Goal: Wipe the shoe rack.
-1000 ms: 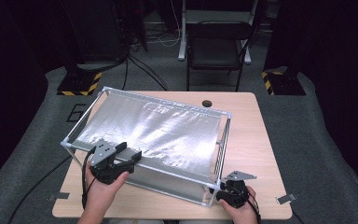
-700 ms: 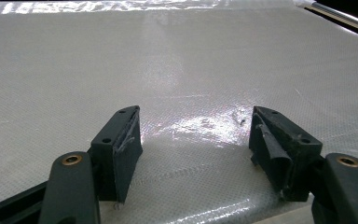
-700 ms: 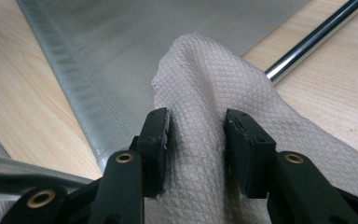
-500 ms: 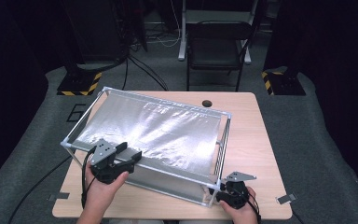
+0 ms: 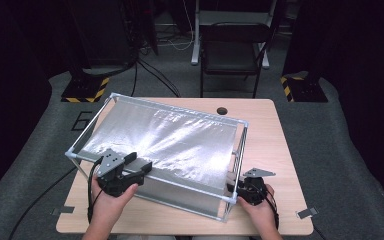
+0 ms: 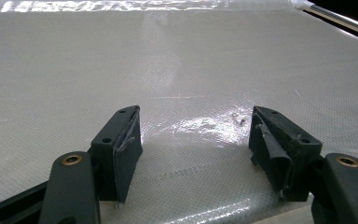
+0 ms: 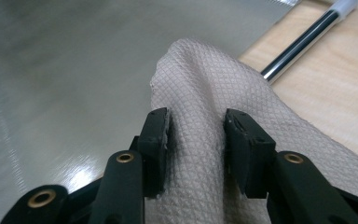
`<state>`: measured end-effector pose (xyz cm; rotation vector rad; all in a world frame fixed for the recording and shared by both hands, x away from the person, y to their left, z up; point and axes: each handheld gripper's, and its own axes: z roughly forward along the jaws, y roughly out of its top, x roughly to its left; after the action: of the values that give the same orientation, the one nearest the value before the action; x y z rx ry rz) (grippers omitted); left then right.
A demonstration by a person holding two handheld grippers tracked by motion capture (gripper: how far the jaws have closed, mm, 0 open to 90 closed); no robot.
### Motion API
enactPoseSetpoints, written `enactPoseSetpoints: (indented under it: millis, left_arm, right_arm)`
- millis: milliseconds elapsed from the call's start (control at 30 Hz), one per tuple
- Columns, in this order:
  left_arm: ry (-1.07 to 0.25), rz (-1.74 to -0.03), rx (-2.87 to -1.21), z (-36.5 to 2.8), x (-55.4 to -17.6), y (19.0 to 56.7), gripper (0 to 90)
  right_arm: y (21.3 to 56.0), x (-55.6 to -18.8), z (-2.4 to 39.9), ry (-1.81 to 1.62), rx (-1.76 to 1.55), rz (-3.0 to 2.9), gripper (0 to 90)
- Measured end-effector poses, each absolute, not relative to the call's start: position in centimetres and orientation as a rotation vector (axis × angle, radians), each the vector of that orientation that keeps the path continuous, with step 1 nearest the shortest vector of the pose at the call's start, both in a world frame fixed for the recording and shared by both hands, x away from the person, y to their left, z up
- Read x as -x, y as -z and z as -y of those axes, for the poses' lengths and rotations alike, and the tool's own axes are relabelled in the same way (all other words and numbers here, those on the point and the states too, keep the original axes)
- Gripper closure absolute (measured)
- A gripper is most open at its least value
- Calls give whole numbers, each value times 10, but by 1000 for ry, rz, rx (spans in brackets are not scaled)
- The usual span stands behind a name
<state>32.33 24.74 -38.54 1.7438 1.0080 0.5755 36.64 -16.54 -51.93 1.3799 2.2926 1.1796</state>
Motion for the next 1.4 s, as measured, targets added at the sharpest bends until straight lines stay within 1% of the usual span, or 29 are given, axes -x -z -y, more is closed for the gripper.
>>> enactPoseSetpoints:
  millis: [900,967,1133,1400]
  left_arm:
    - [-574,-1006,-1724,-247,-324,387,339]
    - [-573,-1004,-1724,-248,-323,387,339]
    - [-585,-1004,-1725,-247,-323,388,345]
    - [-590,-1006,-1722,-246,-323,388,350]
  right_arm:
    - [518,-438,171,-1078,-1454,-2171,611]
    - [518,-438,172,-1096,-1500,-2159,613]
    - [517,-432,169,-1074,-1480,-2161,610]
    - [517,-408,162,-1054,-1452,-2193,600]
